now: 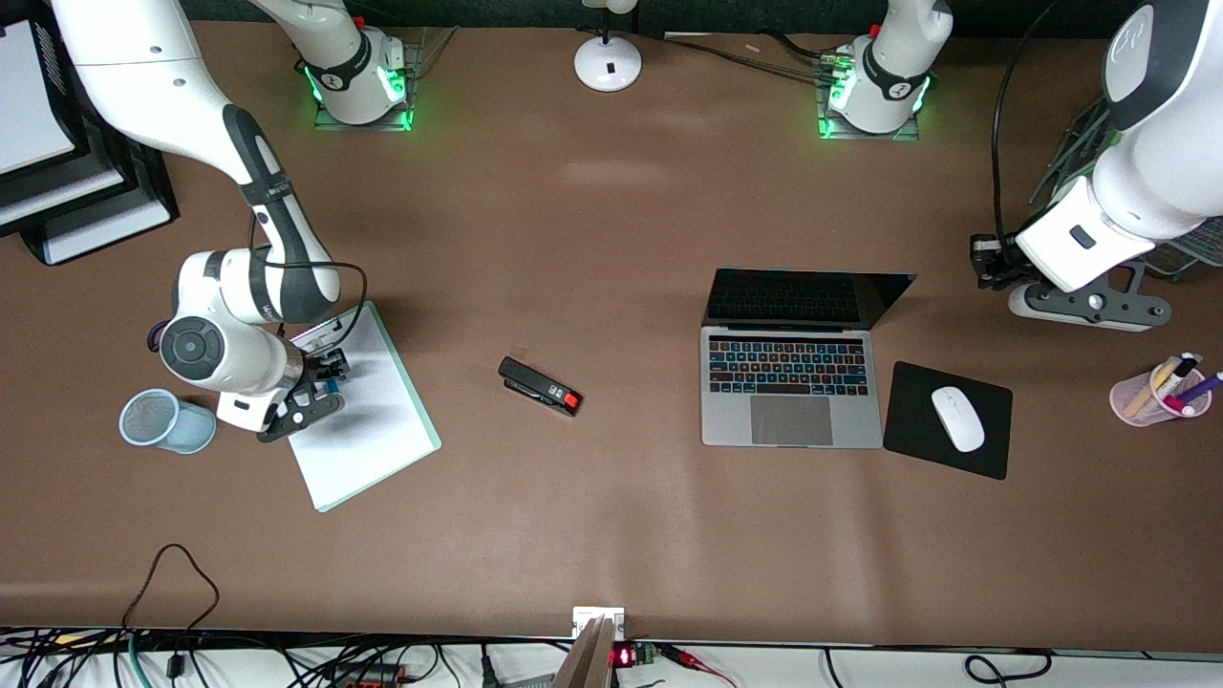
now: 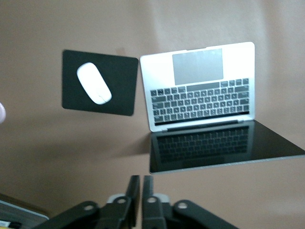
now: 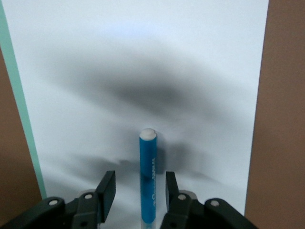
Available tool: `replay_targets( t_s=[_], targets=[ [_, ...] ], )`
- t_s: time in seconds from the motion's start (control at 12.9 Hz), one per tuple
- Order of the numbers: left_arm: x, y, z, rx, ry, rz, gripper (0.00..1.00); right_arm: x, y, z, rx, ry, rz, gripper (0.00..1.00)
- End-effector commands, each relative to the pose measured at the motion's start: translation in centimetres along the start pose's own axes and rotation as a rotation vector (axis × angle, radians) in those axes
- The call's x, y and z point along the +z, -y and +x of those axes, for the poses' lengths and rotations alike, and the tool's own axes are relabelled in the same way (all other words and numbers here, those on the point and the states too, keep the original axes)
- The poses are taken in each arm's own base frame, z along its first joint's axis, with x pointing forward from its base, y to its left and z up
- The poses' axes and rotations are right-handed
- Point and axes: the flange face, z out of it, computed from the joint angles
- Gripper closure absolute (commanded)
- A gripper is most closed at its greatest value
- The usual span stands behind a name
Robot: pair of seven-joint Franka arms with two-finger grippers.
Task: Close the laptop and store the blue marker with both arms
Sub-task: 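Lift the marker with the right gripper while the left gripper reaches the laptop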
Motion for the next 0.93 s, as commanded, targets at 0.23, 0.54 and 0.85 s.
replay_targets(
  t_s=[0.23, 0.54, 0.85],
  targets=[
    [0.6, -1.0, -1.3, -0.038, 0.125, -0.072, 1.0, 1.2, -0.5, 1.0, -0.036, -0.023, -0.01, 0.58],
    [1.4, -2.9, -2.9, -0.052, 0.164, -0.093, 1.0, 1.9, -0.5, 1.2, -0.036, -0.03, -0.011, 0.62],
    [2.6, -5.4, -4.2, -0.033, 0.186, -0.079, 1.0, 2.1, -0.8, 1.5, -0.033, -0.037, -0.011, 0.72]
  ],
)
